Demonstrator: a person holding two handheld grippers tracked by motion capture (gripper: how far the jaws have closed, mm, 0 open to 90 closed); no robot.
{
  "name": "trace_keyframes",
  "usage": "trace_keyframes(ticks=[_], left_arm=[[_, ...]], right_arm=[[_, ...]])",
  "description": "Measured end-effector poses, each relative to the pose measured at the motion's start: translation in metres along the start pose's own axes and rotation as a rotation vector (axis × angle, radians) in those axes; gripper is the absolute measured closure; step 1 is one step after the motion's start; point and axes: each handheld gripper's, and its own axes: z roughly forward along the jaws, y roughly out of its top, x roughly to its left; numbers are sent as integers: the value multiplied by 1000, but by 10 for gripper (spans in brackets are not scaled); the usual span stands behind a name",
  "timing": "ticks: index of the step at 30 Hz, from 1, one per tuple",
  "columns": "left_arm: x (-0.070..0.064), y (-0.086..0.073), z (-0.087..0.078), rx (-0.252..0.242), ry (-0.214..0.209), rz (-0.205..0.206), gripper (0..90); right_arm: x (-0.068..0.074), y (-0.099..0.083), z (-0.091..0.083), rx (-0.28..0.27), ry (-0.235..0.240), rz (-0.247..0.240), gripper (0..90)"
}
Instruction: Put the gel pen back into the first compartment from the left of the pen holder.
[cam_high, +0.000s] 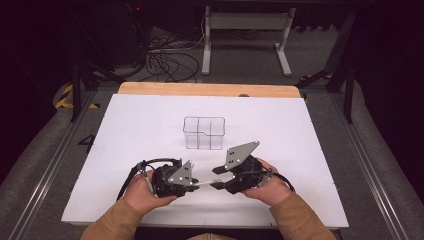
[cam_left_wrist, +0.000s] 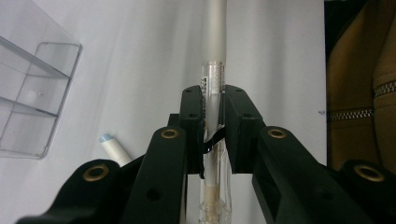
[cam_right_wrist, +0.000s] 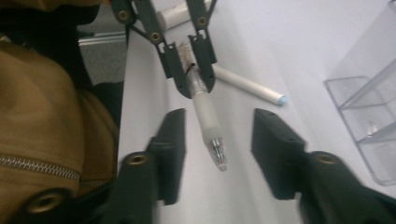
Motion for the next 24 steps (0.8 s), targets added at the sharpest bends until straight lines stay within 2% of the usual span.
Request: trace_keyframes(ticks=[3, 4, 5, 6, 9, 13, 18, 24], left_arm=[[2, -1, -4, -25, 2, -6, 789], [3, -1, -6, -32, 3, -9, 789], [3, -1, -8, -43, 4, -16, 789], [4, -1, -10, -55, 7, -21, 789], [8, -2, -15, -94, 17, -32, 789], [13, -2, -22, -134, 33, -61, 789], [22, -2, -31, -209, 57, -121, 789], [34, -3, -42, -301, 77, -192, 789]], right_arm=[[0, -1, -5, -38, -39, 27, 343], [0, -1, -7, -48, -53, 43, 333], [0, -1, -9, -58, -55, 61, 285], [0, -2, -10, -64, -53, 63, 229], [2, -5, -12, -73, -91, 58, 177], [1, -9, -14, -113, -104, 99, 165], [1, -12, -15, -136, -122, 103, 157], [1, -13, -13, -142, -120, 105, 149]])
